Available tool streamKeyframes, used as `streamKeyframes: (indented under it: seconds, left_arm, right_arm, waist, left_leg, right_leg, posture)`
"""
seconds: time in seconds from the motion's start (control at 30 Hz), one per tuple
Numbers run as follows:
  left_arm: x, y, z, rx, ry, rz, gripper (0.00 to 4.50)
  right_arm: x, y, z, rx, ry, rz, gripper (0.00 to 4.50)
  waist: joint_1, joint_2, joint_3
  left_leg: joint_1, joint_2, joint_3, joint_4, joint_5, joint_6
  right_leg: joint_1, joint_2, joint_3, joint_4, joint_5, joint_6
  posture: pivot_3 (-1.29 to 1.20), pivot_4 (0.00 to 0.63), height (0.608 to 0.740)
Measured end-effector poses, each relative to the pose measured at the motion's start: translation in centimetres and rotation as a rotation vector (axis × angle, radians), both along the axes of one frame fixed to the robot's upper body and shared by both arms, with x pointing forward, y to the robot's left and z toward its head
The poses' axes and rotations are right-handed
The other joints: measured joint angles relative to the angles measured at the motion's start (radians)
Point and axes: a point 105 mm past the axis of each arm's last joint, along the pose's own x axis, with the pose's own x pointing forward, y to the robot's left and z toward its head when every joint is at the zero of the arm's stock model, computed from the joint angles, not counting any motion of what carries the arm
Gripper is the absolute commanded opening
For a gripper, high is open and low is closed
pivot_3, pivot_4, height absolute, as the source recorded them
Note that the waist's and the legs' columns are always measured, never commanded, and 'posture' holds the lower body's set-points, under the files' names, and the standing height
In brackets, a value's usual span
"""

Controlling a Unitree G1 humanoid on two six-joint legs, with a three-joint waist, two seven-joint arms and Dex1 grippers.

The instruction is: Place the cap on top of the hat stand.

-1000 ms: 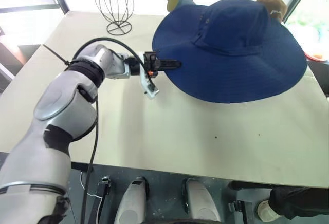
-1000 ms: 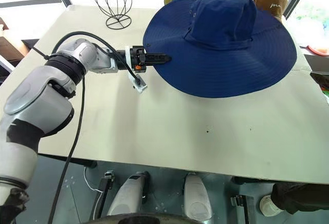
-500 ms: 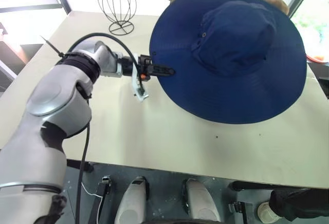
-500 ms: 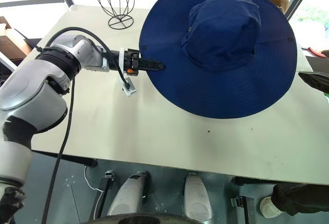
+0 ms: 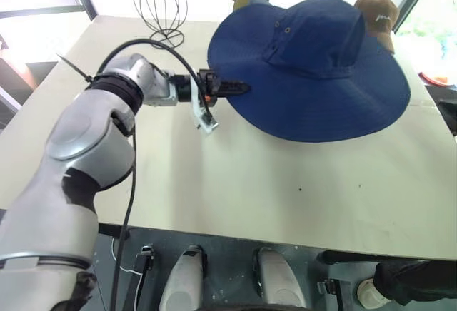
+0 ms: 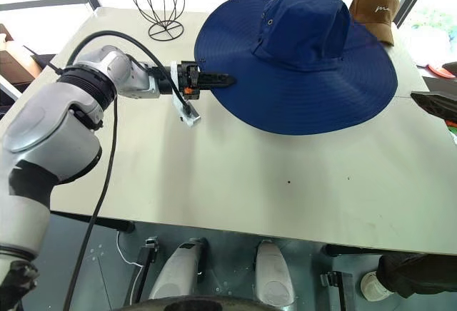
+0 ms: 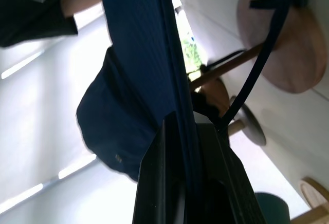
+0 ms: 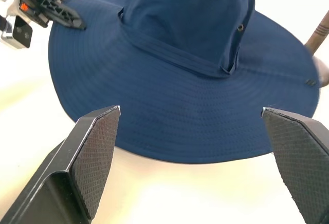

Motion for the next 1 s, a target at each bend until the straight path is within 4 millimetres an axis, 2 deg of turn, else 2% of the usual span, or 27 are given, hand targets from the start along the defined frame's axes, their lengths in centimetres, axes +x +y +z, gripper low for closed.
streamKeyframes:
  seconds: [0.17, 0.2, 0.27, 0.5, 0.67, 0.8, 0.9, 1.0]
  left_arm:
    - [0.0, 0.1, -0.5, 0.002, 0.029, 0.008, 0.09]
    - [-0.1, 0.1, -0.5, -0.004, 0.038, 0.012, 0.33]
    - [-0.1, 0.2, -0.3, -0.021, 0.064, 0.018, 0.97]
    - [-0.4, 1.4, 0.5, -0.049, 0.131, 0.041, 4.45]
    - [-1.0, 2.6, 1.5, -0.076, 0.204, 0.061, 4.45]
    - [-1.2, 4.6, 2.4, -0.161, 0.366, 0.141, 4.45]
    - [-1.0, 8.0, 2.9, -0.267, 0.575, 0.284, 4.45]
    - [0.1, 12.8, 3.9, -0.434, 0.805, 0.571, 4.45]
  right_arm:
    - [0.2, 0.1, 0.0, 0.007, -0.001, 0.007, 4.5]
    - [0.3, 0.1, 0.0, 0.008, 0.001, 0.008, 4.5]
    - [0.4, 0.2, -0.1, 0.005, 0.008, 0.013, 4.5]
    - [0.8, 0.1, -0.2, 0.006, 0.01, 0.018, 4.5]
    - [1.1, 0.3, -0.3, 0.001, 0.008, 0.03, 4.5]
    - [1.3, 0.4, -0.4, -0.012, 0.015, 0.036, 4.5]
    - [1.6, 0.2, -0.5, -0.016, 0.027, 0.039, 4.5]
    - [1.8, -0.3, -0.5, -0.049, 0.044, 0.036, 4.5]
  waist:
    - [0.001, 0.0, 0.0]
    - [0.001, 0.0, 0.0]
    - [0.001, 0.0, 0.0]
    - [0.0, 0.0, 0.0]
    - [0.0, 0.0, 0.0]
    - [-0.003, 0.001, 0.0]
    - [-0.006, 0.001, 0.0]
    - [-0.006, 0.001, 0.0]
  left_leg:
    - [0.0, 0.0, 0.0, 0.0, 0.0, 0.0]
    - [0.0, 0.0, 0.0, 0.0, 0.0, 0.0]
    - [0.0, 0.0, 0.0, 0.0, 0.0, 0.0]
    - [0.0, 0.0, 0.0, 0.0, 0.0, 0.0]
    - [0.0, 0.0, 0.0, 0.0, 0.0, 0.0]
    - [0.001, 0.0, 0.0, 0.0, 0.0, 0.0]
    - [0.001, 0.0, 0.001, 0.0, 0.0, 0.0]
    - [0.0, 0.0, 0.002, 0.0, 0.0, 0.0]
  right_leg:
    - [0.0, 0.0, 0.0, 0.0, 0.0, 0.0]
    - [0.0, 0.0, 0.0, 0.0, 0.0, 0.0]
    - [0.0, 0.0, 0.0, 0.0, 0.0, 0.0]
    - [0.0, 0.0, 0.0, 0.001, 0.0, 0.0]
    - [0.0, 0.0, 0.0, 0.001, 0.0, 0.0]
    - [0.0, 0.0, 0.0, 0.001, 0.0, -0.001]
    - [0.0, 0.0, 0.0, 0.001, 0.001, -0.001]
    - [-0.001, 0.0, 0.0, 0.0, 0.001, -0.002]
  posture:
    - [0.0, 0.15, 0.74]
    - [0.0, 0.15, 0.74]
    - [0.0, 0.15, 0.74]
    - [0.0, 0.15, 0.74]
    - [0.0, 0.15, 0.74]
    - [0.0, 0.15, 0.74]
    - [0.0, 0.15, 0.74]
    - [0.0, 0.15, 0.74]
